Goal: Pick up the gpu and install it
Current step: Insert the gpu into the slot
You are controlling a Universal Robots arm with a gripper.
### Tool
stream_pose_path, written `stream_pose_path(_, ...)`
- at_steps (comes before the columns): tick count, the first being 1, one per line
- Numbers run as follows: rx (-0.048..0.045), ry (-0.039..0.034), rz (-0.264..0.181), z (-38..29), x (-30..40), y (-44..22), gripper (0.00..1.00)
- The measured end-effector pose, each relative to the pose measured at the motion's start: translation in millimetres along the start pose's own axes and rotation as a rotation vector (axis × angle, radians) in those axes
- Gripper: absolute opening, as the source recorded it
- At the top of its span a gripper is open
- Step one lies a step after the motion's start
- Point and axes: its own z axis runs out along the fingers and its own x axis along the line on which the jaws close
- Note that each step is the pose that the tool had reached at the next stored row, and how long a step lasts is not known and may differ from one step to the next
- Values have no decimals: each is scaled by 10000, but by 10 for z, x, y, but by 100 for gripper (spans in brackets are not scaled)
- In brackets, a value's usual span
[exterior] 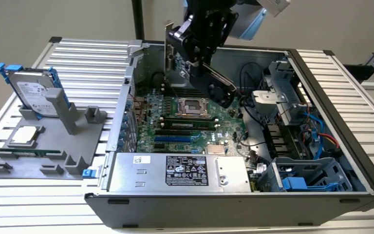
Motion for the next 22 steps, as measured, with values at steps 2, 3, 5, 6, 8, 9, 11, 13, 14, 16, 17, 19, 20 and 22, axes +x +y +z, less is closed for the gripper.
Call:
stream_pose_path(2,-3,1,-121,0,0,0,0)
stream_pose_path(3,-5,1,-185,0,0,0,0)
stream_pose_path(5,-9,3,-307,0,0,0,0)
stream_pose_path(6,-11,4,-367,0,0,0,0)
stream_pose_path(8,-13,5,-485,0,0,0,0)
stream_pose_path(9,-15,6,-544,0,0,0,0)
stream_pose_path(11,-18,8,-663,0,0,0,0)
stream_pose_path(13,-21,10,-785,0,0,0,0)
stream_pose_path(14,-23,10,-845,0,0,0,0)
stream_pose_path(16,-26,12,-961,0,0,0,0)
stream_pose_path(17,-27,12,-1019,0,0,0,0)
stream_pose_path(19,-31,14,-1138,0,0,0,0)
stream_pose_path(20,-32,14,-1194,0,0,0,0)
stream_pose_path(22,-35,16,-1310,0,0,0,0)
